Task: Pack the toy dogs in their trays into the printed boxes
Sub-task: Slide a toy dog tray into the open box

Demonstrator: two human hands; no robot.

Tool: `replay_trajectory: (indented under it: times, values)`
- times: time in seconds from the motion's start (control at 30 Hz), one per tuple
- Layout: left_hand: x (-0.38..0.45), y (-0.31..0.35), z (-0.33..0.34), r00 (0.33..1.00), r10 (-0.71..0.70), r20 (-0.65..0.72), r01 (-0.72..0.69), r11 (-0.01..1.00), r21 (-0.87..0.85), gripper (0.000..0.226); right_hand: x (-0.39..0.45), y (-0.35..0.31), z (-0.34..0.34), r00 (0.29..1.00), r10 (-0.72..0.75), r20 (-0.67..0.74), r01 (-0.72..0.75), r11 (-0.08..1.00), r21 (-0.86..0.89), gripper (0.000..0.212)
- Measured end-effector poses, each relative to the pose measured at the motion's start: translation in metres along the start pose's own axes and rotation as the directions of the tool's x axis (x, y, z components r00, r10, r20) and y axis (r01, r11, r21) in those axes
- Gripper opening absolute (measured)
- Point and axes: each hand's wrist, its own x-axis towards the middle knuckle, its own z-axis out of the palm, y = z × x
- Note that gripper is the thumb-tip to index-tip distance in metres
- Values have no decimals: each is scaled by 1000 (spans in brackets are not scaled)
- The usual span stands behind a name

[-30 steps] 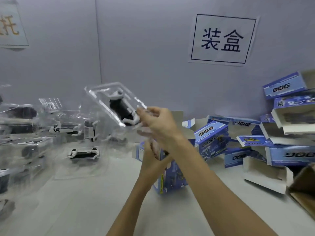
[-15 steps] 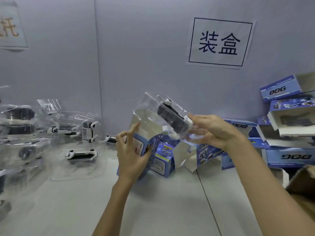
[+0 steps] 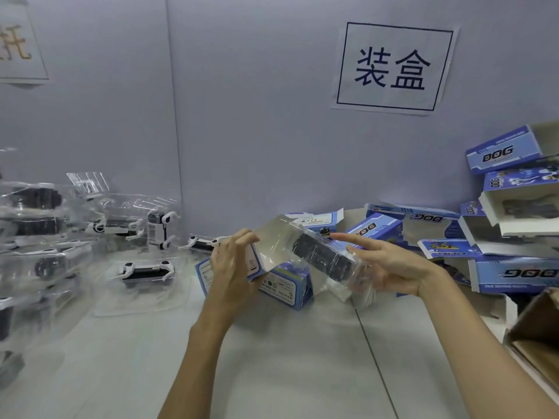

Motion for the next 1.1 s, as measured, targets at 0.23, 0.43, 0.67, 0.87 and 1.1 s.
replay_trajectory:
  times: [0.23,0.43,0.67,0.87,1.1]
  values:
    - [2,6,-9,969,62,240,-72,997,32,102,8,2,1,994,33,-104,-45,992,-116,35]
    - [2,11,-10,933,98,347,-160,975,155,114,11,-16,10,986,34,-166,-76,963,-257,19]
    - [-3,9,0,978,72,198,-104,982,157,112,22,-7,46,921,-94,-378,138,986,92,49]
    - [-1,13,2,995,27,97,-35,996,77,107,29,28,92,569,-542,-618,643,762,-76,28]
    - [3,32,0,988,111,104,-100,990,-104,97,29,34,103,601,-632,-488,557,770,-311,53]
